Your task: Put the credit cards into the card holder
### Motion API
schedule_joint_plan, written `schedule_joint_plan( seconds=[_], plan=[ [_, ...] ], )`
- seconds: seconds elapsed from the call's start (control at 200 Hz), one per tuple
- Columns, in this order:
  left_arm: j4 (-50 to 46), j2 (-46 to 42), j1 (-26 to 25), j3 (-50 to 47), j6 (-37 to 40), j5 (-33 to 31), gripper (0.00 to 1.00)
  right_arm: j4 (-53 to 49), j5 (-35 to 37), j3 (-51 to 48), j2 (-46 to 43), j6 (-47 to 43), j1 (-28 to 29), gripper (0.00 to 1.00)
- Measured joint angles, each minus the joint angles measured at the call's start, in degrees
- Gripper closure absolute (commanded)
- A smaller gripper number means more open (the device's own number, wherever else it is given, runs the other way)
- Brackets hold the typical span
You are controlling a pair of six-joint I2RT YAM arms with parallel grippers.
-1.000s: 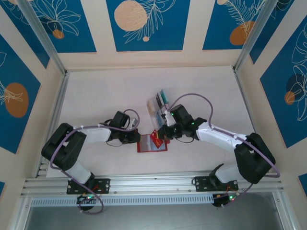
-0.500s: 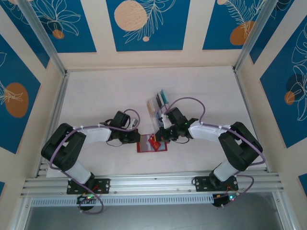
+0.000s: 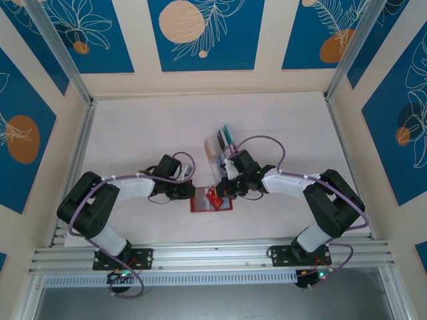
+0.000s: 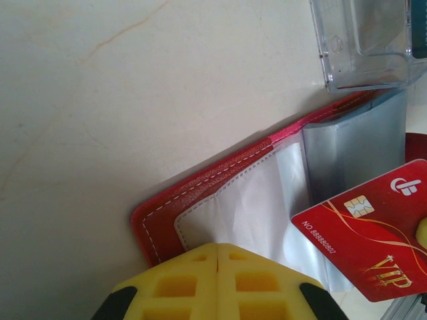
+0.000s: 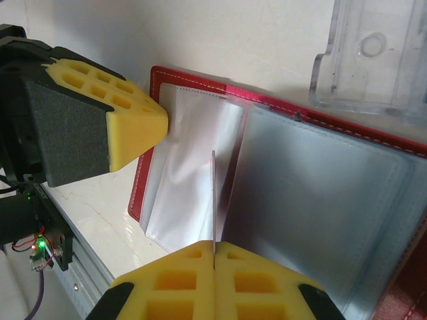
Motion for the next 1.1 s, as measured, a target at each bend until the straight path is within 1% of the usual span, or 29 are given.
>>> schedule_joint_plan(
  seconds=[0.22,0.665,1.1],
  plan=[
    [-0.28,-0.11,0.0,0.0,0.11,-0.31,0.97,3.23,-0.72,0.55,2.47,0.0,-0.02,1.0],
    [-0.28,-0.11,0.0,-0.02,0.13,-0.37,0.97,5.46,-2.16,2.82,5.44,1.53,-0.57,1.0],
    [-0.17,-0.13,0.0,-0.11,0.13,-0.39,0.97,2.25,-2.56,0.74,1.88,1.49,-2.12,1.0]
  ],
)
